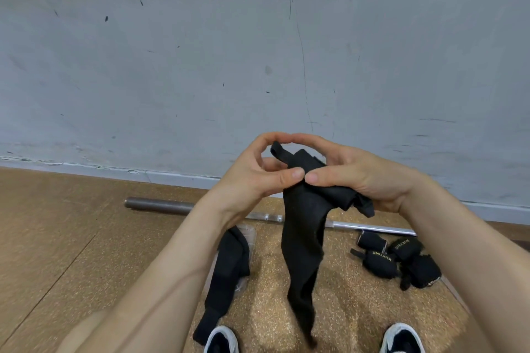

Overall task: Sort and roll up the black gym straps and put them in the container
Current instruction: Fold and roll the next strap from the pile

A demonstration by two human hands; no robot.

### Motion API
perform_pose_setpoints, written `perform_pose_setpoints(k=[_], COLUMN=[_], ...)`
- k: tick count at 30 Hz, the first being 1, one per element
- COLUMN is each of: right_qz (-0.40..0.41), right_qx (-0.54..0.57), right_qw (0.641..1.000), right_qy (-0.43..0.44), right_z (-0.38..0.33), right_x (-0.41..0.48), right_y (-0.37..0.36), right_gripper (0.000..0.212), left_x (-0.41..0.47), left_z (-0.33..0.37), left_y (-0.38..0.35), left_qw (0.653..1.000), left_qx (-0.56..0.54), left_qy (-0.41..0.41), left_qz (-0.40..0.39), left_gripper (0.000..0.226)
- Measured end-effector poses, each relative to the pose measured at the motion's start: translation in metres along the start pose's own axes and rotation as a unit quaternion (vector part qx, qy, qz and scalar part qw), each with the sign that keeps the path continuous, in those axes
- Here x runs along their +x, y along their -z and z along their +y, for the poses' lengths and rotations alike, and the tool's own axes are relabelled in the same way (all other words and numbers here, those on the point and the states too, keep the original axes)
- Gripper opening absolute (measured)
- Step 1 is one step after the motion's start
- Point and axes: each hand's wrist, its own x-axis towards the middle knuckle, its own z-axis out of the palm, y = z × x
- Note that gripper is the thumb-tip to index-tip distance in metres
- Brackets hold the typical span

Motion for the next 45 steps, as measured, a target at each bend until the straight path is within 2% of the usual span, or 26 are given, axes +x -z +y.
perform_pose_setpoints(k=[3, 6, 9, 12, 14, 17, 21, 24, 27, 29, 32, 36, 40, 45], right_qz=[0.001, 0.023, 0.081, 0.148, 0.177, 0.198, 0.188, 0.191, 0.208, 0.187, 0.146, 0.198, 0.221, 0.218], right_qx=[-0.007, -0.058, -0.073, -0.101, -0.127, -0.139, -0.115, -0.104, 0.03, 0.155, 0.185, 0.138, 0.063, -0.038], right_qw=[1.0, 0.998, 0.994, 0.983, 0.973, 0.966, 0.97, 0.972, 0.976, 0.97, 0.972, 0.97, 0.973, 0.975], right_qy=[-0.012, -0.006, 0.011, 0.047, 0.073, 0.092, 0.099, 0.089, 0.06, 0.028, -0.005, 0.034, 0.035, 0.028], right_z=[-0.003, -0.005, 0.0, 0.006, 0.008, 0.008, 0.005, 0.006, 0.009, 0.012, 0.018, 0.022, 0.025, 0.023], right_x=[-0.002, -0.003, 0.0, 0.006, 0.008, 0.011, 0.01, 0.01, 0.011, 0.011, 0.012, 0.018, 0.02, 0.021], right_y=[0.001, 0.001, 0.0, -0.003, -0.005, -0.002, 0.0, -0.002, -0.004, -0.005, -0.011, -0.014, -0.014, -0.013], right_gripper=[0.08, 0.058, 0.04, 0.03, 0.021, 0.017, 0.029, 0.04, 0.058, 0.054, 0.035, 0.029, 0.024, 0.021], left_x=[-0.001, -0.002, -0.001, 0.001, 0.002, 0.0, -0.005, -0.004, -0.001, 0.001, 0.002, 0.0, -0.001, -0.003], left_z=[0.003, 0.009, 0.01, 0.003, -0.003, -0.003, 0.003, 0.0, -0.001, 0.0, 0.001, 0.002, 0.002, 0.0], left_y=[-0.001, -0.001, -0.001, -0.003, -0.006, -0.009, -0.009, -0.02, -0.027, -0.024, -0.022, -0.023, -0.016, -0.012], left_qw=[0.997, 0.986, 0.967, 0.96, 0.963, 0.984, 0.998, 0.992, 0.981, 0.969, 0.959, 0.961, 0.969, 0.96], left_qx=[0.079, 0.158, 0.232, 0.245, 0.224, 0.129, 0.009, -0.008, -0.063, -0.106, -0.117, -0.074, -0.014, 0.15], left_qy=[-0.003, -0.016, -0.035, -0.037, -0.035, -0.012, 0.03, 0.012, -0.019, -0.04, -0.067, -0.084, -0.084, -0.102], left_qz=[0.026, 0.054, 0.1, 0.135, 0.144, 0.12, 0.063, 0.125, 0.181, 0.219, 0.25, 0.254, 0.234, 0.212], left_gripper=[0.053, 0.036, 0.028, 0.029, 0.029, 0.028, 0.04, 0.024, 0.008, 0.008, 0.009, 0.016, 0.027, 0.032])
